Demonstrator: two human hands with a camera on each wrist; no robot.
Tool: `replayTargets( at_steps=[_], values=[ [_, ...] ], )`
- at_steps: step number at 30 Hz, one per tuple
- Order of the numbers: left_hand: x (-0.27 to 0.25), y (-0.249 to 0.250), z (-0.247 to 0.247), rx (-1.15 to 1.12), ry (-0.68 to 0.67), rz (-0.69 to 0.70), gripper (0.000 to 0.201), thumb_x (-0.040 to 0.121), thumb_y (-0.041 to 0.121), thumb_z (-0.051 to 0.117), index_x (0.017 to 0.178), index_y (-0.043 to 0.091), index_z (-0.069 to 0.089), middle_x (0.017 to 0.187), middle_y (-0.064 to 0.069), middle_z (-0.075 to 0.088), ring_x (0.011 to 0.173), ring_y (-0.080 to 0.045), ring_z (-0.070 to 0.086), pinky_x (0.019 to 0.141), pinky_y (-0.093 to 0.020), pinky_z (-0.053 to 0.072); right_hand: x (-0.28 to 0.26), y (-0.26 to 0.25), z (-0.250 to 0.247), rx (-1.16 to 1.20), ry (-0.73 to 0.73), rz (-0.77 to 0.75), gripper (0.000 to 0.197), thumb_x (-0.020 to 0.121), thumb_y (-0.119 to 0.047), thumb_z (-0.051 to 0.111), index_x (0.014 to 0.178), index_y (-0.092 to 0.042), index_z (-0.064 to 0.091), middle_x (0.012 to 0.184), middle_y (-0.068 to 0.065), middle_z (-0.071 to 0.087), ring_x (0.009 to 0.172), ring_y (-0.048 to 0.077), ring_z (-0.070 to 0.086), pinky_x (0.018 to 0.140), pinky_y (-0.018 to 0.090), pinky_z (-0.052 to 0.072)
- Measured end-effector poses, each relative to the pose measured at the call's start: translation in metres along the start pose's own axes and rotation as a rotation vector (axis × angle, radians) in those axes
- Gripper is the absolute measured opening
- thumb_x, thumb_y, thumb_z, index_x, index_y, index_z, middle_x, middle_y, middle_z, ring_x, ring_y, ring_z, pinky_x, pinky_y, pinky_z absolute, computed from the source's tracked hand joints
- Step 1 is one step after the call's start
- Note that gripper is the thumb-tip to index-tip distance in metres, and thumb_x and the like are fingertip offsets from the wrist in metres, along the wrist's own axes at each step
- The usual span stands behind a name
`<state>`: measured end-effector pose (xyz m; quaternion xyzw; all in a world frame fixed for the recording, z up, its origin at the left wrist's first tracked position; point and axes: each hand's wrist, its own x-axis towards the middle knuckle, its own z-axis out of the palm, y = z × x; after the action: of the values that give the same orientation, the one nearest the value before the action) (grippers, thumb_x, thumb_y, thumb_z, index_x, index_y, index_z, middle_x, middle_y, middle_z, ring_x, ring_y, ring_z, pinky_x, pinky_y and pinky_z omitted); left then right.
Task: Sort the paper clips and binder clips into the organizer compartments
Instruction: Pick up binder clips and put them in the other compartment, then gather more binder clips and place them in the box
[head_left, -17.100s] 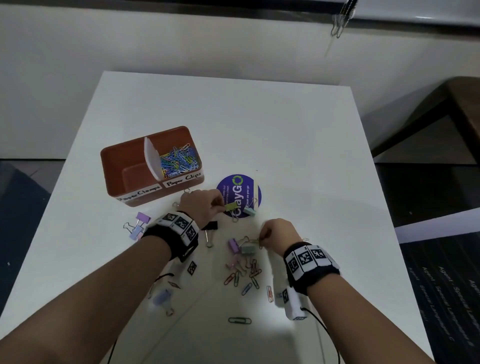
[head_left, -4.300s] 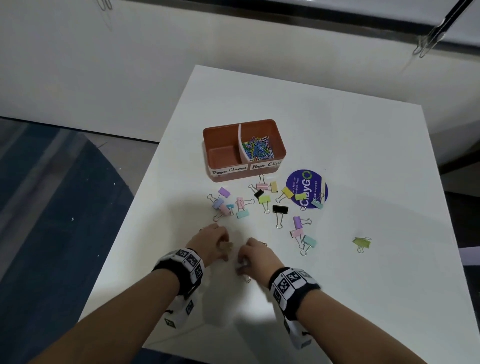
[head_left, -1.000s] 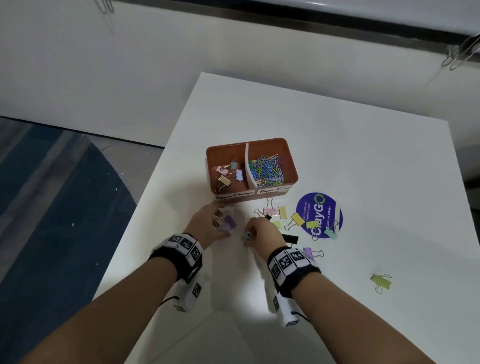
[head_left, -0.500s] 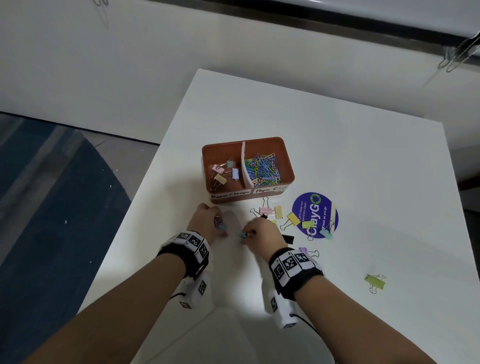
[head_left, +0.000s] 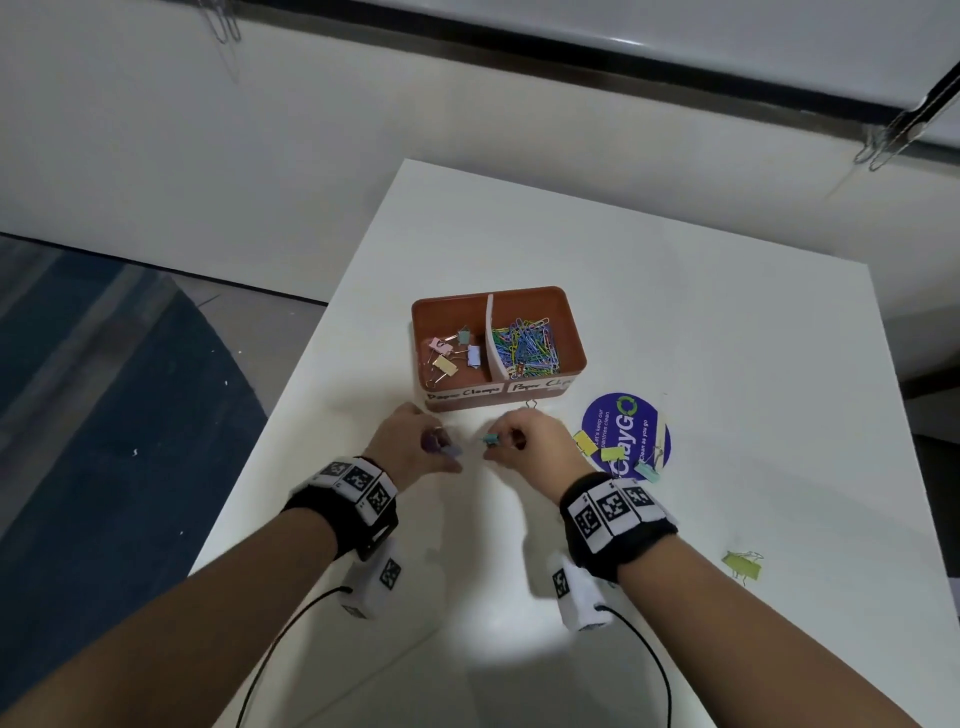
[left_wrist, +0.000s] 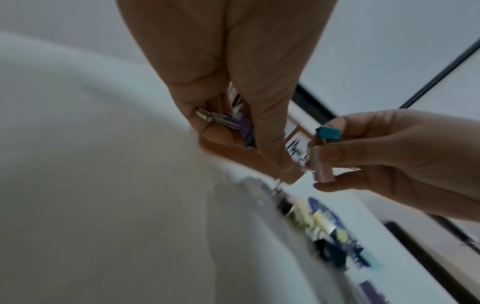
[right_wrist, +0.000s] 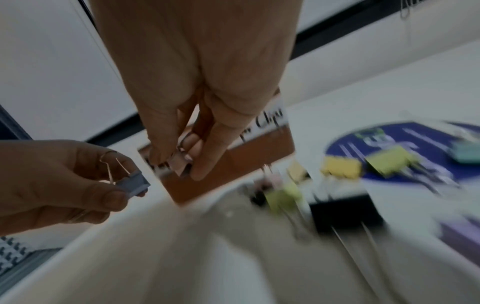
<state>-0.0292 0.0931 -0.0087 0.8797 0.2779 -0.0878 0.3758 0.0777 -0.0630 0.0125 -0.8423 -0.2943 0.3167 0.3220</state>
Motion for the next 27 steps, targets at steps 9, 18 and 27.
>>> replayTargets(
  at_steps=[9,18,27],
  values=[
    [0.031,0.049,-0.062,-0.158,0.332,0.041,0.021,0.074,0.021,0.073,0.092,0.013,0.066,0.102,-0.01,0.052,0.086,-0.016,0.05,0.071,-0.013,0.031,0.054,-0.065,-0.037,0.205,0.183,-0.112,0.025,0.084,-0.013,0.066,0.108,-0.015,0.062,0.092,0.004,0.066,0.084,0.019,0.063,0.082,0.029,0.053],
    [0.028,0.059,-0.027,-0.136,0.23,0.144,0.018,0.079,0.012,0.066,0.096,0.009,0.068,0.097,-0.009,0.065,0.091,-0.023,0.06,0.084,-0.029,0.048,0.029,-0.005,-0.052,0.101,0.244,-0.024,0.01,0.093,-0.018,0.053,0.094,-0.022,0.063,0.083,-0.006,0.064,0.067,0.01,0.059,0.061,0.019,0.051],
    [0.008,0.045,0.025,-0.007,0.236,0.492,0.01,0.079,0.02,0.069,0.088,0.018,0.064,0.091,0.001,0.06,0.088,-0.013,0.053,0.082,-0.024,0.042,-0.023,0.092,-0.034,0.084,0.124,0.236,0.018,0.074,-0.025,0.076,0.086,-0.03,0.063,0.095,0.001,0.064,0.083,0.02,0.063,0.083,0.035,0.054]
  ],
)
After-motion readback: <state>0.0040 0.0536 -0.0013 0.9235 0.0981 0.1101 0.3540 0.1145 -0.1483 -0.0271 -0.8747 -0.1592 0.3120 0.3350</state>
